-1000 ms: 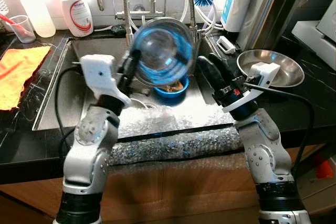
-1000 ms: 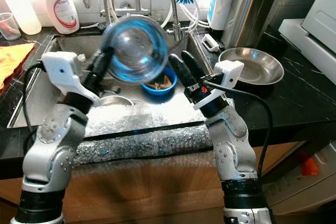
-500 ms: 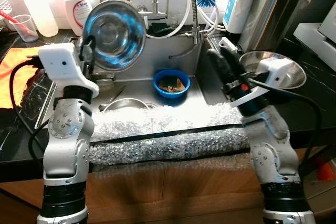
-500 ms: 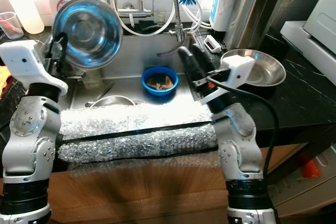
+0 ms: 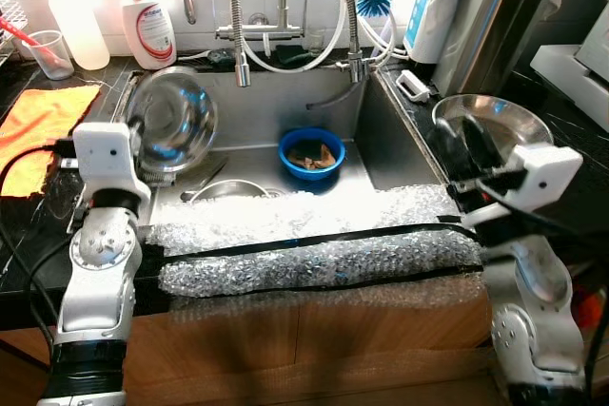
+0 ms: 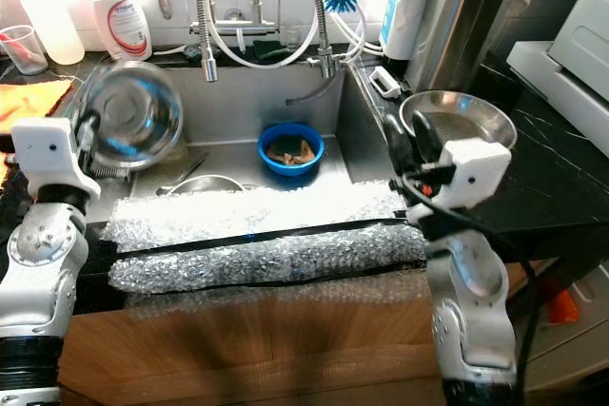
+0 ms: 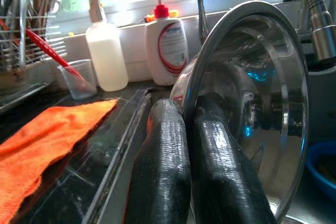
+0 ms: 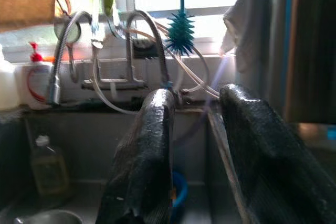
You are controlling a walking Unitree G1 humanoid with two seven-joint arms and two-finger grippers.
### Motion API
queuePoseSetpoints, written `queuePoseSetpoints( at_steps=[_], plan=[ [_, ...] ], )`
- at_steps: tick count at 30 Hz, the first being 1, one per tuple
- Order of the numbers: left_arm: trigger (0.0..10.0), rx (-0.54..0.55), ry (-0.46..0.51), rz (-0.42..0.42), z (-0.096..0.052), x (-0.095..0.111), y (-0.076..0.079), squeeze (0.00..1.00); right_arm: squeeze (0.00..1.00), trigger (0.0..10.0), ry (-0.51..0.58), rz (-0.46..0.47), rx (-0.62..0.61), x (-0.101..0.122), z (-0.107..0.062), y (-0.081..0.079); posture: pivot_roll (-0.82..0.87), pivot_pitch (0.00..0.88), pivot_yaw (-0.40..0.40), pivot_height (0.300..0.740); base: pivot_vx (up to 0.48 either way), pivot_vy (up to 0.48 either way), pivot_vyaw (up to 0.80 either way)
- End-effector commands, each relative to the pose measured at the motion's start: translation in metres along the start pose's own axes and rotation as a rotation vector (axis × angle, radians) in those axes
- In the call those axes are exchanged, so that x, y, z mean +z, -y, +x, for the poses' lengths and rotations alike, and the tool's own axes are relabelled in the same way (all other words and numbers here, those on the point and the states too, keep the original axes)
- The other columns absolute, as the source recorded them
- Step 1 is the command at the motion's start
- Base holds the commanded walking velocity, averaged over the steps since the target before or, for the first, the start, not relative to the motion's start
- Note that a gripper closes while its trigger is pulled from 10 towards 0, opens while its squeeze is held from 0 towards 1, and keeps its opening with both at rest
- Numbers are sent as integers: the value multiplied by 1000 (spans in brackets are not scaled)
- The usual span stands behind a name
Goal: Kitchen organization
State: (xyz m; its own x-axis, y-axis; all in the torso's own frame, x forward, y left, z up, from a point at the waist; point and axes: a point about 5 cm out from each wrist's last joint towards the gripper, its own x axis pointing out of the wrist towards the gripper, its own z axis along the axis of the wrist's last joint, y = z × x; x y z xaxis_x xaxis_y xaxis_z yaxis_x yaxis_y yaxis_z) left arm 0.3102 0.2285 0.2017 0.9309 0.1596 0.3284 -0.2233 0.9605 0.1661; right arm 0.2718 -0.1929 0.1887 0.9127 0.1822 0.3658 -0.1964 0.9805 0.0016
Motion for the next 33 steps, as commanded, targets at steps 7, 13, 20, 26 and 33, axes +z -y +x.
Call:
queuePoseSetpoints(
  at_steps=[7,13,20,26,33],
  plan=[
    [10000,-4,32,63,17,-5,-1,0,0,10000,-54,-28,-117,-5,-30,0,30,0,3,740,0,0,0],
    [10000,-69,-23,113,36,-11,17,0,0,10000,-64,-11,-113,-7,-33,-12,20,0,6,740,0,0,0],
    [10000,-140,-115,177,42,-24,28,0,0,10000,-63,-7,-125,-7,-35,-14,4,0,13,740,0,0,0],
    [10000,-191,-165,193,41,-34,35,702,0,10000,-65,-3,-130,-7,-33,-16,4,0,14,740,0,0,0],
    [10000,-234,-200,163,42,-38,39,1000,0,10000,-69,7,-122,-7,-30,-17,7,0,14,740,0,0,0]
  ],
)
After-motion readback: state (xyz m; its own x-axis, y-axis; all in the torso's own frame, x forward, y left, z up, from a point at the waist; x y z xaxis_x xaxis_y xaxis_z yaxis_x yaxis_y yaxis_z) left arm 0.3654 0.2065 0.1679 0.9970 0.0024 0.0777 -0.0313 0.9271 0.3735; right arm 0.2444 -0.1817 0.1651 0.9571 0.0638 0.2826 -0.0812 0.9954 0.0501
